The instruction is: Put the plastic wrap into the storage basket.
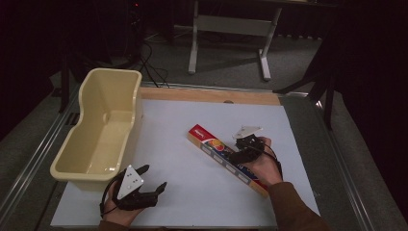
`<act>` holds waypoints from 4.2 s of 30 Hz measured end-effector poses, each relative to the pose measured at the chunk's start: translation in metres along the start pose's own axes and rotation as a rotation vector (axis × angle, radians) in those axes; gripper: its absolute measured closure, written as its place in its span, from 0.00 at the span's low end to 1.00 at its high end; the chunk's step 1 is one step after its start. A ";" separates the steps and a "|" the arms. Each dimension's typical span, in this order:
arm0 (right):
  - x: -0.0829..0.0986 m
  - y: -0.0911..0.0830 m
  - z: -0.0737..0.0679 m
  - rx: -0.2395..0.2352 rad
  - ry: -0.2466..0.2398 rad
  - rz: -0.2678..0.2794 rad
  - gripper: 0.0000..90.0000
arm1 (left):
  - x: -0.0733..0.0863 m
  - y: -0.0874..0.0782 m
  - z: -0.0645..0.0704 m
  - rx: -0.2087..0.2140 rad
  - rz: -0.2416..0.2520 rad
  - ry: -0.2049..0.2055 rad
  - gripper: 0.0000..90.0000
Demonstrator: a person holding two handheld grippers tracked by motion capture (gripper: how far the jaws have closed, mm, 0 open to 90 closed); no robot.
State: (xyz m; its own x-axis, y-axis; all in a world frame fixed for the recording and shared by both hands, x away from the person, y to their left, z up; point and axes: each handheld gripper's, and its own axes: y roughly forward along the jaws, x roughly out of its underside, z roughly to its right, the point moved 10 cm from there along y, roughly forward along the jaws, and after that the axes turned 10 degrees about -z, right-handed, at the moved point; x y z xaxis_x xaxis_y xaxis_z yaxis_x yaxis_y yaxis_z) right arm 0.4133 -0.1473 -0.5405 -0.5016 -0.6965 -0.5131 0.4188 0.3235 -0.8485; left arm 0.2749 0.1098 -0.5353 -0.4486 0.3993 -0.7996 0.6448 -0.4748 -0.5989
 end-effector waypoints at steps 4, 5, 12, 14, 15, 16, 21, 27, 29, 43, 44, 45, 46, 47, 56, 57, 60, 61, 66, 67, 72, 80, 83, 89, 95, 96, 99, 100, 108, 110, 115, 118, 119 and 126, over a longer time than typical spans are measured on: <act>0.001 0.008 0.000 -0.034 0.001 -0.045 0.23 | 0.000 0.000 0.000 0.001 0.002 -0.001 0.23; 0.002 0.011 -0.002 -0.060 0.003 -0.071 0.22 | -0.001 0.000 0.000 0.002 0.003 -0.002 0.23; 0.003 0.019 -0.014 -0.100 -0.024 -0.150 0.24 | -0.001 0.001 0.001 0.004 0.003 0.000 0.23; 0.006 0.024 -0.017 -0.089 -0.051 -0.211 0.26 | -0.001 0.001 0.002 0.005 0.002 0.001 0.23; 0.009 0.028 -0.019 -0.091 -0.064 -0.269 0.28 | -0.001 0.001 0.002 0.006 0.003 0.002 0.23; 0.011 0.030 -0.018 -0.093 -0.077 -0.297 0.31 | -0.001 0.001 0.002 0.007 0.003 0.001 0.23; 0.014 0.035 -0.019 -0.095 -0.114 -0.409 0.36 | -0.001 0.001 0.002 0.009 0.002 0.001 0.23; 0.012 0.035 -0.016 -0.154 -0.105 -0.508 0.41 | 0.000 0.003 0.004 0.015 -0.002 0.003 0.23; 0.013 0.037 -0.016 -0.175 -0.111 -0.551 0.39 | 0.000 0.003 0.004 0.018 -0.002 0.003 0.23; 0.014 0.044 -0.016 -0.175 -0.033 -0.719 0.45 | 0.000 0.006 0.008 0.032 -0.013 0.011 0.23; 0.014 0.044 -0.016 -0.171 -0.040 -0.722 0.46 | 0.000 0.006 0.008 0.033 -0.013 0.011 0.23; 0.014 0.044 -0.016 -0.172 -0.031 -0.727 0.46 | 0.000 0.006 0.008 0.033 -0.013 0.010 0.23; 0.013 0.044 -0.016 -0.182 -0.028 -0.725 0.46 | 0.000 0.006 0.008 0.034 -0.014 0.009 0.23; 0.013 0.043 -0.017 -0.194 -0.011 -0.728 0.46 | 0.000 0.007 0.008 0.035 -0.013 0.008 0.23; 0.010 0.037 -0.022 -0.280 0.104 -0.710 0.46 | 0.000 0.008 0.009 0.033 -0.015 0.014 0.24; 0.008 0.035 -0.022 -0.288 0.118 -0.700 0.46 | 0.000 0.008 0.009 0.032 -0.014 0.014 0.23; 0.000 0.028 -0.024 -0.322 0.154 -0.659 0.46 | 0.000 0.008 0.009 0.031 -0.013 0.013 0.23; -0.003 0.026 -0.026 -0.336 0.168 -0.642 0.46 | 0.000 0.008 0.009 0.030 -0.013 0.013 0.23; -0.019 0.013 -0.033 -0.384 0.194 -0.565 0.46 | 0.000 0.009 0.010 0.032 -0.015 0.016 0.23; -0.019 0.013 -0.033 -0.384 0.194 -0.565 0.46 | 0.000 0.009 0.010 0.032 -0.015 0.016 0.23; -0.040 0.003 -0.038 -0.391 0.217 -0.467 0.46 | 0.000 0.011 0.013 0.037 -0.017 0.024 0.23; -0.073 -0.019 -0.054 -0.444 0.202 -0.373 0.46 | -0.001 0.009 0.012 0.033 -0.011 0.022 0.23; -0.087 -0.027 -0.060 -0.463 0.202 -0.338 0.46 | -0.001 0.010 0.011 0.032 -0.010 0.023 0.23; -0.109 -0.040 -0.066 -0.446 0.199 -0.244 0.46 | -0.001 0.010 0.011 0.030 -0.010 0.023 0.23; -0.128 -0.051 -0.074 -0.468 0.220 -0.181 0.46 | -0.001 0.009 0.011 0.029 -0.007 0.023 0.23; -0.130 -0.052 -0.075 -0.475 0.224 -0.179 0.46 | -0.001 0.009 0.011 0.028 -0.007 0.023 0.23; -0.138 -0.054 -0.078 -0.501 0.238 -0.168 0.46 | -0.002 0.009 0.011 0.025 -0.002 0.028 0.23; -0.141 -0.055 -0.079 -0.512 0.246 -0.162 0.46 | -0.002 0.009 0.011 0.025 -0.002 0.027 0.23; -0.168 -0.069 -0.079 -0.609 0.305 -0.119 0.46 | -0.002 0.011 0.012 0.026 -0.003 0.026 0.23; -0.172 -0.072 -0.080 -0.612 0.310 -0.114 0.46 | -0.002 0.011 0.012 0.026 -0.003 0.026 0.23; -0.194 -0.088 -0.083 -0.657 0.323 -0.069 0.46 | -0.002 0.011 0.012 0.025 -0.002 0.031 0.23; -0.205 -0.096 -0.081 -0.664 0.329 -0.043 0.46 | -0.002 0.010 0.011 0.023 -0.002 0.027 0.23; -0.208 -0.098 -0.081 -0.664 0.333 -0.037 0.46 | -0.002 0.010 0.011 0.024 -0.003 0.024 0.23; -0.226 -0.098 -0.083 -0.711 0.377 -0.025 0.46 | -0.002 0.012 0.010 0.026 -0.003 0.021 0.23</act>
State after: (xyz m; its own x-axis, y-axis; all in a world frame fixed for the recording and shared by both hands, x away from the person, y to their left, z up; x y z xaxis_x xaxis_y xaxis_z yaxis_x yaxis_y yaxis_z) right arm 0.4222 0.0315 -0.3520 -0.7797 -0.4867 -0.3939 -0.1148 0.7295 -0.6743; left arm 0.2766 0.0956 -0.5414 -0.4375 0.4169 -0.7967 0.6269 -0.4937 -0.6026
